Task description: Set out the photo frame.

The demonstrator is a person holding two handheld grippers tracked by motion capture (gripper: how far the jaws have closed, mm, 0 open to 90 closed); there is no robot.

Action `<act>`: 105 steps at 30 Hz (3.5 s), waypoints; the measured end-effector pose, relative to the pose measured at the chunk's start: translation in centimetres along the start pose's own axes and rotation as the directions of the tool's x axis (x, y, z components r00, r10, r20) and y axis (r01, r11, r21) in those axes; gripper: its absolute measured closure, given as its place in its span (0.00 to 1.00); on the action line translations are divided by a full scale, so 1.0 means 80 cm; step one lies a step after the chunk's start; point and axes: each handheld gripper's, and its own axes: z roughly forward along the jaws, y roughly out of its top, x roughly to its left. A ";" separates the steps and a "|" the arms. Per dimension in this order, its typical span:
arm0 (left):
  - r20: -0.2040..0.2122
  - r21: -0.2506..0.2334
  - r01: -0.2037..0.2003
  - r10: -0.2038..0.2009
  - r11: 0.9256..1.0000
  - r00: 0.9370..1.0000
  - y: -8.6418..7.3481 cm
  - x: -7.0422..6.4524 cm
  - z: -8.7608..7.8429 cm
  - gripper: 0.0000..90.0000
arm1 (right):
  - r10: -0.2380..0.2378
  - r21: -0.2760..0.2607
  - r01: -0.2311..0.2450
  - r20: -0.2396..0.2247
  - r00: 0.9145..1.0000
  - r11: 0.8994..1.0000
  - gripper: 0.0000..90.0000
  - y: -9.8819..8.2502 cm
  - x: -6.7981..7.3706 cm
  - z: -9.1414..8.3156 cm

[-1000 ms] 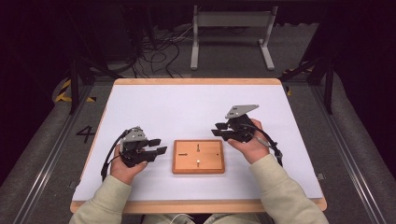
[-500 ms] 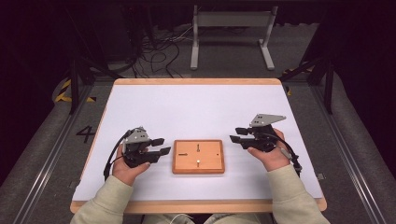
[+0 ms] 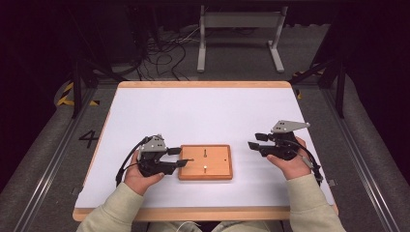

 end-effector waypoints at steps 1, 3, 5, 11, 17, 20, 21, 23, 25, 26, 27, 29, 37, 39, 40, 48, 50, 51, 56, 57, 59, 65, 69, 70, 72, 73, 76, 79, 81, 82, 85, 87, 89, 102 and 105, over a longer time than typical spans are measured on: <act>0.006 -0.002 0.002 -0.002 1.000 1.000 0.000 -0.001 0.001 0.54 | 0.003 0.000 -0.003 0.000 1.000 1.000 0.59 -0.001 0.000 -0.001; 0.012 -0.007 0.005 -0.005 1.000 1.000 0.001 -0.003 0.004 0.54 | 0.006 -0.005 -0.006 -0.005 1.000 1.000 0.59 -0.003 -0.001 -0.001; 0.025 -0.010 -0.012 0.012 1.000 1.000 0.002 -0.007 0.007 0.56 | 0.010 -0.003 -0.010 -0.008 1.000 1.000 0.59 -0.005 -0.001 -0.002; 0.047 -0.007 -0.037 0.037 0.999 0.998 0.005 -0.017 0.017 0.58 | 0.017 -0.005 -0.017 -0.008 1.000 1.000 0.58 -0.010 -0.002 -0.005; 0.101 0.046 -0.079 0.074 0.996 0.992 0.005 -0.027 0.044 0.63 | 0.033 -0.023 -0.033 -0.011 0.999 0.999 0.59 -0.016 -0.006 -0.007; 0.106 0.057 -0.100 0.094 0.993 0.990 0.005 -0.030 0.054 0.65 | 0.034 -0.037 -0.034 -0.011 0.999 0.999 0.60 -0.018 -0.007 -0.007; 0.108 0.060 -0.096 0.089 0.994 0.990 0.004 -0.031 0.056 0.65 | 0.033 -0.041 -0.034 -0.011 0.999 0.999 0.60 -0.019 -0.008 -0.006; 0.105 0.064 -0.104 0.097 0.993 0.990 0.004 -0.032 0.060 0.66 | 0.032 -0.042 -0.032 -0.010 0.999 0.999 0.60 -0.020 -0.008 -0.006; 0.105 0.062 -0.107 0.100 0.992 0.989 0.004 -0.032 0.065 0.66 | 0.031 -0.037 -0.031 -0.005 1.000 0.999 0.60 -0.021 -0.009 -0.004; 0.111 0.060 -0.104 0.097 0.993 0.989 0.005 -0.033 0.068 0.66 | 0.025 -0.036 -0.025 -0.004 1.000 0.999 0.60 -0.021 -0.009 -0.003; 0.116 0.059 -0.107 0.100 0.992 0.988 0.005 -0.034 0.071 0.67 | 0.018 -0.034 -0.018 -0.002 1.000 0.999 0.60 -0.022 -0.008 -0.002; 0.125 0.057 -0.117 0.109 0.991 0.986 0.007 -0.035 0.078 0.71 | 0.017 -0.031 -0.017 -0.004 1.000 0.999 0.60 -0.022 -0.008 -0.001; 0.093 0.071 -0.156 0.149 0.985 0.984 0.009 -0.045 0.087 0.92 | 0.013 -0.027 -0.014 -0.014 1.000 1.000 0.60 -0.023 -0.007 0.001; 0.098 0.070 -0.151 0.144 0.986 0.985 0.009 -0.044 0.087 0.92 | 0.015 -0.022 -0.016 -0.021 1.000 1.000 0.61 -0.023 -0.007 0.003; 0.093 0.065 -0.164 0.157 0.984 0.983 0.009 -0.044 0.087 0.93 | 0.016 -0.021 -0.017 -0.023 1.000 1.000 0.61 -0.023 -0.006 0.004; 0.042 0.077 -0.262 0.259 0.962 0.965 0.008 -0.054 0.087 0.93 | 0.021 -0.009 -0.021 -0.041 0.999 1.000 0.61 -0.022 -0.003 0.007; 0.028 0.078 -0.283 0.282 0.956 0.959 0.008 -0.056 0.087 0.93 | 0.019 -0.009 -0.020 -0.049 0.999 1.000 0.61 -0.022 -0.002 0.008; 0.024 0.078 -0.293 0.292 0.953 0.956 0.007 -0.057 0.087 0.93 | 0.012 -0.011 -0.013 -0.046 0.999 1.000 0.59 -0.021 -0.001 0.008; -0.005 0.077 -0.369 0.370 0.926 0.929 0.004 -0.066 0.085 0.93 | 0.044 0.019 -0.043 -0.052 0.998 0.999 0.55 -0.018 0.003 0.009; -0.011 0.077 -0.394 0.396 0.916 0.918 0.003 -0.068 0.084 0.93 | 0.051 0.023 -0.050 -0.051 0.997 0.999 0.53 -0.018 0.003 0.009; -0.018 0.077 -0.407 0.409 0.910 0.912 0.002 -0.071 0.084 0.93 | 0.064 0.028 -0.063 -0.050 0.997 0.998 0.51 -0.017 0.004 0.009; -0.041 0.074 -0.480 0.484 0.874 0.874 -0.001 -0.078 0.082 0.93 | 0.098 0.041 -0.096 -0.052 0.994 0.994 0.47 -0.014 0.007 0.008; -0.049 0.064 -0.524 0.527 0.849 0.848 -0.005 -0.083 0.081 0.93 | 0.116 0.055 -0.112 -0.071 0.991 0.992 0.44 -0.009 0.012 0.011; -0.055 0.065 -0.536 0.539 0.842 0.840 -0.006 -0.084 0.081 0.93 | 0.119 0.058 -0.115 -0.074 0.990 0.992 0.43 -0.008 0.013 0.012; -0.058 0.065 -0.544 0.547 0.837 0.835 -0.006 -0.085 0.081 0.93 | 0.123 0.060 -0.118 -0.081 0.989 0.991 0.43 -0.006 0.014 0.013; -0.063 0.064 -0.552 0.555 0.832 0.829 -0.007 -0.086 0.081 0.93 | 0.128 0.065 -0.122 -0.086 0.988 0.990 0.42 -0.005 0.016 0.014; -0.082 0.076 -0.581 0.586 0.810 0.806 -0.009 -0.092 0.080 0.93 | 0.119 0.080 -0.112 -0.080 0.990 0.990 0.39 0.000 0.020 0.020; -0.089 0.081 -0.589 0.594 0.804 0.799 -0.010 -0.094 0.079 0.93 | 0.112 0.093 -0.105 -0.076 0.991 0.990 0.37 0.001 0.023 0.025; -0.093 0.082 -0.593 0.598 0.801 0.796 -0.011 -0.096 0.079 0.93 | 0.103 0.109 -0.093 -0.085 0.991 0.990 0.33 0.004 0.026 0.033; -0.096 0.081 -0.596 0.601 0.799 0.793 -0.011 -0.096 0.080 0.93 | 0.103 0.113 -0.092 -0.092 0.990 0.989 0.31 0.005 0.026 0.036; -0.101 0.089 -0.605 0.612 0.791 0.785 -0.012 -0.098 0.079 0.93 | 0.136 0.143 -0.116 -0.134 0.982 0.983 0.27 0.009 0.030 0.047; -0.105 0.090 -0.608 0.615 0.789 0.782 -0.012 -0.099 0.079 0.93 | 0.151 0.161 -0.127 -0.145 0.978 0.979 0.25 0.011 0.030 0.055; -0.106 0.091 -0.608 0.615 0.788 0.781 -0.012 -0.100 0.079 0.93 | 0.160 0.186 -0.131 -0.147 0.976 0.974 0.24 0.013 0.029 0.063; -0.110 0.094 -0.617 0.624 0.781 0.774 -0.014 -0.102 0.079 0.93 | 0.215 0.285 -0.142 -0.246 0.945 0.948 0.20 0.024 0.035 0.121; -0.109 0.091 -0.615 0.622 0.783 0.776 -0.013 -0.101 0.079 0.93 | 0.232 0.307 -0.139 -0.292 0.928 0.941 0.19 0.021 0.037 0.131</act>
